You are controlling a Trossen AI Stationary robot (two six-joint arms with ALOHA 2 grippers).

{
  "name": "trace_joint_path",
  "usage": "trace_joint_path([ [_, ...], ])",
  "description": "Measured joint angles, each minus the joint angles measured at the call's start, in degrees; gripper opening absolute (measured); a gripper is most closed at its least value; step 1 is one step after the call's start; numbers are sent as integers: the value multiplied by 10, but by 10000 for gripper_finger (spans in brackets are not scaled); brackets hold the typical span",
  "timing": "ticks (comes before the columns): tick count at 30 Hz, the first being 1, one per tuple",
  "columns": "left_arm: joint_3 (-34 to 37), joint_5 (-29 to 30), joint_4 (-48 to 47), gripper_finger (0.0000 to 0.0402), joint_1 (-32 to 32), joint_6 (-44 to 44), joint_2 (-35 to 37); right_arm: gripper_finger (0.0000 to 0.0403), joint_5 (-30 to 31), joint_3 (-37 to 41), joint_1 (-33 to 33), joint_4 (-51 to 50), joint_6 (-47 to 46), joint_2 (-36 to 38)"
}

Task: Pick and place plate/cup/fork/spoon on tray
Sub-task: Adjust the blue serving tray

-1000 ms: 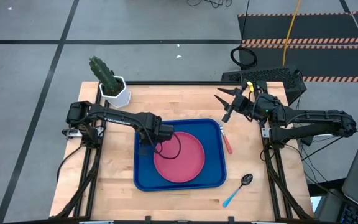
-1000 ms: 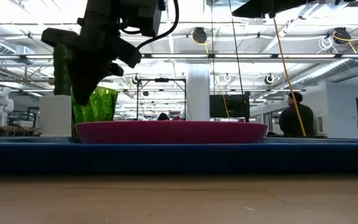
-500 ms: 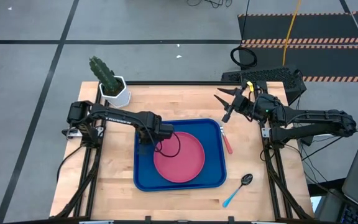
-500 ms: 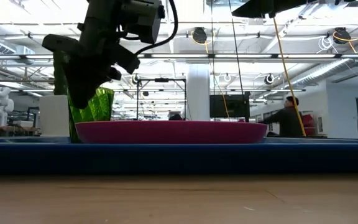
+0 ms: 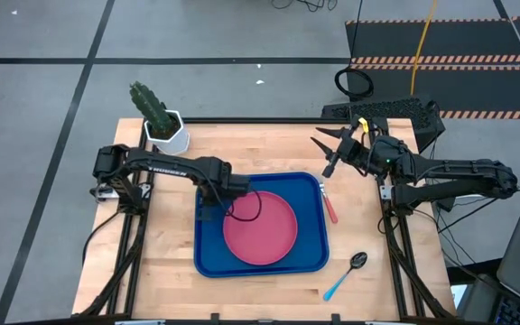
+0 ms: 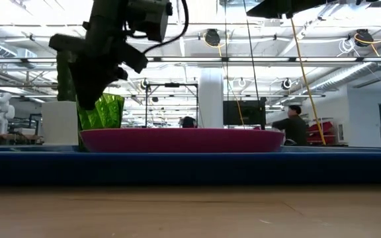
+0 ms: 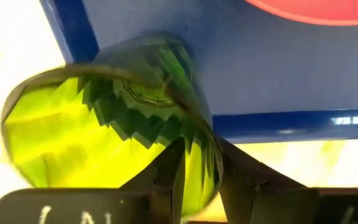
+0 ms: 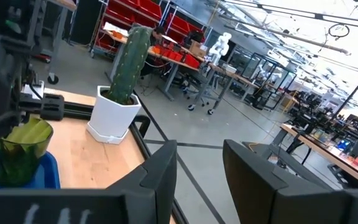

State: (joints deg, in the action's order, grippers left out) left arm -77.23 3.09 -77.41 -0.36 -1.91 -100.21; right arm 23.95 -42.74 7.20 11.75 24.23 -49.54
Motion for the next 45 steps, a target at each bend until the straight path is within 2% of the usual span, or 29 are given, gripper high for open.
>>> trace_joint_path([
  [18, -15, 5, -3, 85, 0, 32, 78, 125, -2, 0, 0, 4, 2, 0],
  [33, -25, 23, 36, 86, 3, 56, 157, 125, -2, 0, 0, 5, 3, 0],
  [40, -48, 20, 48, 86, 33, 100, 181, 125, -2, 0, 0, 7, -2, 0],
  [45, -51, 22, 82, 85, 81, 130, 189, 125, -2, 0, 0, 7, -8, 0],
])
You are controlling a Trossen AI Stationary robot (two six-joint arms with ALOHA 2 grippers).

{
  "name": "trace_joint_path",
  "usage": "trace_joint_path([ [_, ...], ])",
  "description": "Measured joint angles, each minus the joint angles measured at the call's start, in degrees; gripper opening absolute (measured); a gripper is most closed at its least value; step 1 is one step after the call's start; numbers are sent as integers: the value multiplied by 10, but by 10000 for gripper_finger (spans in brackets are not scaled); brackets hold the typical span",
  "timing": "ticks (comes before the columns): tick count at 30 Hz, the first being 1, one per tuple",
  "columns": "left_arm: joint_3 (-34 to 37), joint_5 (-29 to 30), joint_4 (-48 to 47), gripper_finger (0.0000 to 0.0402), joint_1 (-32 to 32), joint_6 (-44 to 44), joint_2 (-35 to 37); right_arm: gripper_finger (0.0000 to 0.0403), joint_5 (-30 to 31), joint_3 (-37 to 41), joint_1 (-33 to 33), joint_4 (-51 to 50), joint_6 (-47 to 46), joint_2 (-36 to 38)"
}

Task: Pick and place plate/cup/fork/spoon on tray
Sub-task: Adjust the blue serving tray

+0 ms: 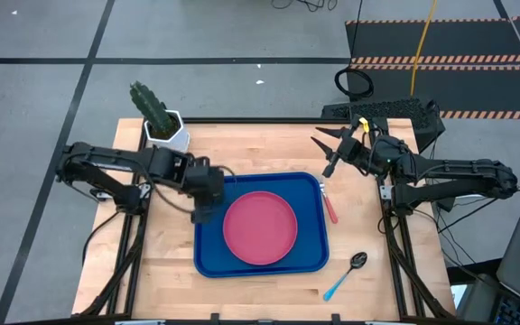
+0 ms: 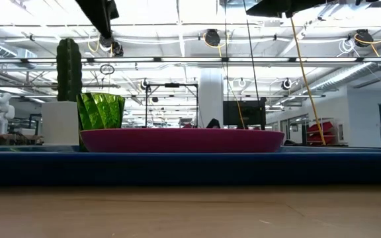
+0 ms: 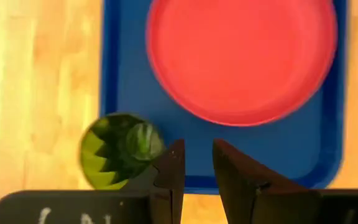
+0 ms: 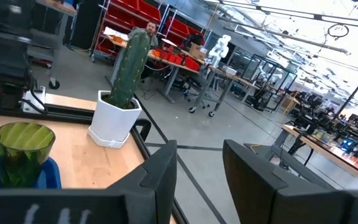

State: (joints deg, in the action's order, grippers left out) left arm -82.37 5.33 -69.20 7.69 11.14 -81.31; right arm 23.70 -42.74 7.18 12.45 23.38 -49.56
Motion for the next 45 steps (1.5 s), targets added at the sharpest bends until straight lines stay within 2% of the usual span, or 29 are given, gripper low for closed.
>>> trace_joint_path([
  [4, 12, 39, 6, 74, 56, 1, 2, 125, -15, 0, 0, 1, -2, -3],
  [9, 60, 64, 32, 14, 107, 12, 1, 125, -70, 0, 0, 30, -22, -28],
  [13, 114, 65, 40, 6, 128, 44, 1, 110, -64, 0, 5, 40, -41, -71],
  [16, 165, 42, 61, 4, 134, 64, 1, 58, -27, 0, 16, 39, -43, -108],
  [17, 181, 31, 70, 4, 136, 71, 1, 33, -24, 0, 22, 40, -43, -119],
  [19, 211, 6, 89, 5, 142, 85, 1, 10, -23, 0, 33, 39, -43, -136],
  [25, 266, -24, 142, 4, 164, 112, 1, 1, -30, 0, 79, 23, -56, -193],
  [29, 282, -25, 167, 3, 172, 123, 1, 0, -73, -2, 117, 2, -79, -240],
  [39, 289, -25, 200, 5, 195, 143, 1, 0, -91, -133, 158, -219, -64, -379],
  [45, 289, -24, 200, 4, 209, 165, 1, 0, -135, -196, 169, -347, -70, -427],
])
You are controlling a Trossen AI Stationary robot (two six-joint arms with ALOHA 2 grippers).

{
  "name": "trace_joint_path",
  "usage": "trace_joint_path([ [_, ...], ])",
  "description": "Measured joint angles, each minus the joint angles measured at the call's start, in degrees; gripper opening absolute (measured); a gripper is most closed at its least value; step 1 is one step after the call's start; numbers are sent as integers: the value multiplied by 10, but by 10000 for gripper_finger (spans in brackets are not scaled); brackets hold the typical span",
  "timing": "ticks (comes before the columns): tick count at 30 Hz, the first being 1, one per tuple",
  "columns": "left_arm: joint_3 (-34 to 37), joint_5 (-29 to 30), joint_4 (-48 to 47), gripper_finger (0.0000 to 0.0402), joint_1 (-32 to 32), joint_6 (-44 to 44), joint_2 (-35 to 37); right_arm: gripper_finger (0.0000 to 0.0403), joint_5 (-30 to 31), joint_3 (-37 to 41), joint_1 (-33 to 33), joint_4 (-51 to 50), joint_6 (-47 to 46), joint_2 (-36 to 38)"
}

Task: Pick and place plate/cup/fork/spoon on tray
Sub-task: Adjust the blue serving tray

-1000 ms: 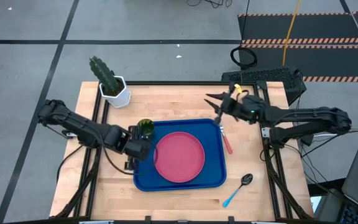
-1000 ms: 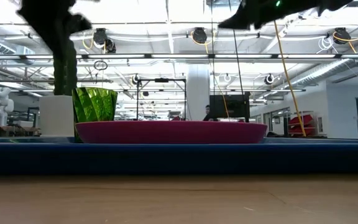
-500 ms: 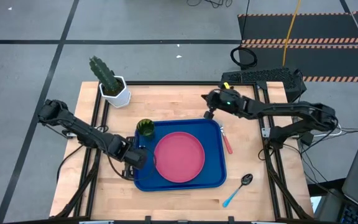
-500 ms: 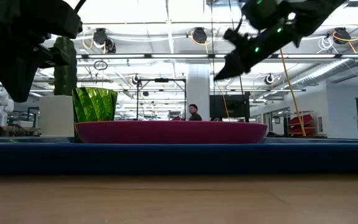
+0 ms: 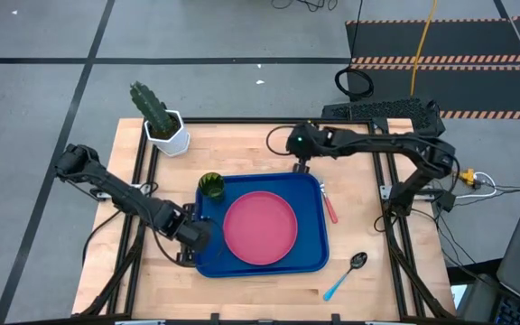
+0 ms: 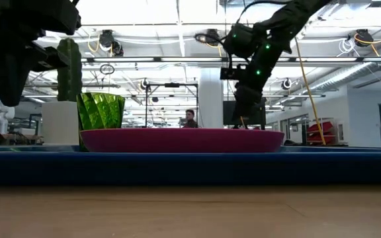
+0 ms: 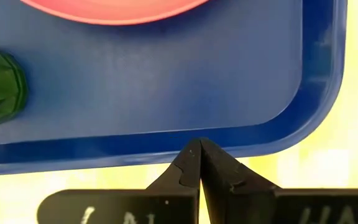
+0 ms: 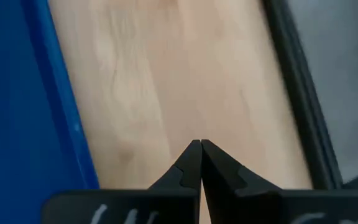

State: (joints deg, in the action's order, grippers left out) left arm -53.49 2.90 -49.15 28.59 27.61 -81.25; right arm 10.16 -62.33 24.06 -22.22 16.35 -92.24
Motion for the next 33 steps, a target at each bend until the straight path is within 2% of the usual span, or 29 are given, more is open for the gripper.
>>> trace_joint_path([
  [5, 0, 0, 14, 3, 23, 15, 0, 0, -39, -3, 8, -46, -18, -21],
  [11, 0, 3, 50, 3, 59, 39, 0, 0, -45, -3, 7, -36, -24, -42],
  [15, 0, 29, 54, 4, 80, 60, -1, 0, -71, 5, 7, -37, -39, -42],
  [23, 0, 63, 55, 3, 109, 76, -1, 0, -74, 40, 1, -38, -72, -42],
  [33, 0, 77, 54, 3, 124, 94, -1, 0, -91, 50, -17, -43, -92, -42],
])
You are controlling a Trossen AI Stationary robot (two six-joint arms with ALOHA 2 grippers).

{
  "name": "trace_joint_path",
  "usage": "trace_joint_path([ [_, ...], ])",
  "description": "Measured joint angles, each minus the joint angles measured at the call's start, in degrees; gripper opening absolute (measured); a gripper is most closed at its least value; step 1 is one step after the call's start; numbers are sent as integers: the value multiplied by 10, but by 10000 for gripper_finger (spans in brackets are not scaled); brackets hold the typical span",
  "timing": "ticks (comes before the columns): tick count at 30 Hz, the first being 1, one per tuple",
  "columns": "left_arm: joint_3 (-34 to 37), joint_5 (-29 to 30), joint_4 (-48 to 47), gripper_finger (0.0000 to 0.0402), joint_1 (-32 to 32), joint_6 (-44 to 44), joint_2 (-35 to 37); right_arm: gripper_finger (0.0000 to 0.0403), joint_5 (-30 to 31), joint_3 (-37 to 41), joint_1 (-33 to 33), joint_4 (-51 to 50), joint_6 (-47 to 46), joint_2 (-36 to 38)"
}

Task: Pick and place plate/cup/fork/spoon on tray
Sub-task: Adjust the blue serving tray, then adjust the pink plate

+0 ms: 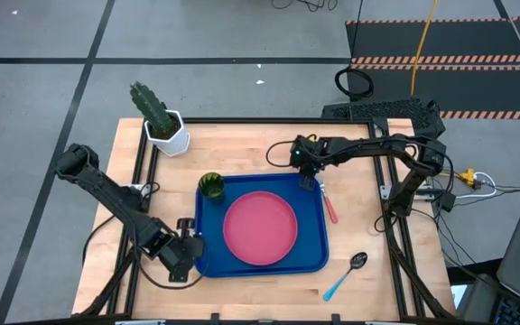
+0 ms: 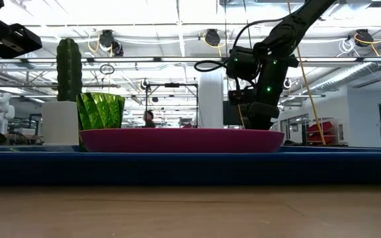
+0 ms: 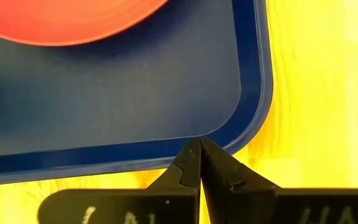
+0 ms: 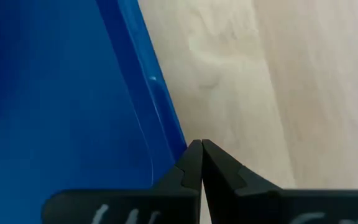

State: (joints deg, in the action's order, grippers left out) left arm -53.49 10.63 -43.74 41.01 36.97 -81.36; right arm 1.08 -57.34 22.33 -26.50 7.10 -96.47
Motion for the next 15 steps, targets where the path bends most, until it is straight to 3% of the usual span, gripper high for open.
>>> trace_joint_path([
  [10, 0, 0, -13, 2, 0, 9, 0, 0, -11, 0, -7, -22, -11, 0],
  [15, 0, 5, -15, 4, 0, 10, 0, 0, 64, 0, -7, -15, -8, 10],
])
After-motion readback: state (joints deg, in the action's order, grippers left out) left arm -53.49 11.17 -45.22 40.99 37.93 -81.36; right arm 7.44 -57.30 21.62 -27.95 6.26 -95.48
